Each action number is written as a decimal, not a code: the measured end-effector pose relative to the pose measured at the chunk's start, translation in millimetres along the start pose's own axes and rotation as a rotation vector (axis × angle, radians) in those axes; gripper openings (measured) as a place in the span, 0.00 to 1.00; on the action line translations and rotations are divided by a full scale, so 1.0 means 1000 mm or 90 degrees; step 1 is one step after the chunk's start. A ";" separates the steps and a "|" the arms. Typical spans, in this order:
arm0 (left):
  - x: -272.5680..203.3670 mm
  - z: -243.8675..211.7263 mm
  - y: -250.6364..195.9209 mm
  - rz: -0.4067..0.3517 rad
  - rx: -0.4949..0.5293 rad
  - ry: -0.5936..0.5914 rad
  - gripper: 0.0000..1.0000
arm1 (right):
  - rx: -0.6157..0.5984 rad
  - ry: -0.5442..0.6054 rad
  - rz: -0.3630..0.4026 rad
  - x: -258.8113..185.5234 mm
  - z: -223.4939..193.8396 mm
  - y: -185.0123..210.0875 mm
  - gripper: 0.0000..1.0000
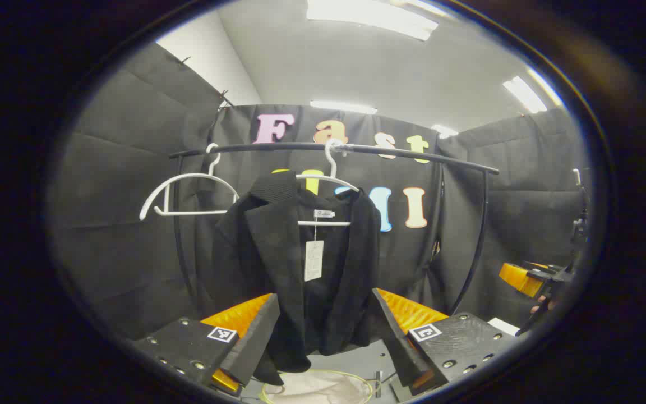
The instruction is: Grasp the clothes on the hanger with both hands and then place them into the laundry hamper below.
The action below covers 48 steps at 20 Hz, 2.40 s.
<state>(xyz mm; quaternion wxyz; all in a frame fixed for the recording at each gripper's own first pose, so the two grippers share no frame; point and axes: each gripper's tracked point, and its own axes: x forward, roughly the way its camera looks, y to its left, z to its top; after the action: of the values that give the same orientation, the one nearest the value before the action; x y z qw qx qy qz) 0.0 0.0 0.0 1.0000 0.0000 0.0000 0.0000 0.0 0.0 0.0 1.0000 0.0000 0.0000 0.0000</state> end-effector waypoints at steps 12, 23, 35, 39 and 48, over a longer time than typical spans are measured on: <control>0.003 0.000 0.018 0.023 0.003 -0.008 0.95 | 0.001 0.010 0.024 0.004 0.000 0.017 0.98; 0.005 0.005 0.018 0.014 0.011 -0.016 0.95 | 0.005 0.006 0.017 -0.003 0.005 0.017 0.98; -0.011 0.016 0.036 0.052 0.002 -0.017 0.95 | 0.018 0.051 0.080 0.011 0.006 0.066 0.98; -0.002 0.023 0.038 0.071 -0.001 -0.018 0.95 | 0.028 0.060 0.120 0.037 0.011 0.093 0.98; 0.029 0.048 0.038 0.171 0.008 -0.013 0.95 | 0.054 0.093 0.260 0.113 0.012 0.167 0.98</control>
<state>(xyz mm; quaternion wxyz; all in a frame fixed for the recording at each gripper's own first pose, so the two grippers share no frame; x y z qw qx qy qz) 29.4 38.3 47.5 0.9910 0.0063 -0.0102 0.1336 113.3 166.9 11.7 0.9757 0.0420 0.0723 0.2025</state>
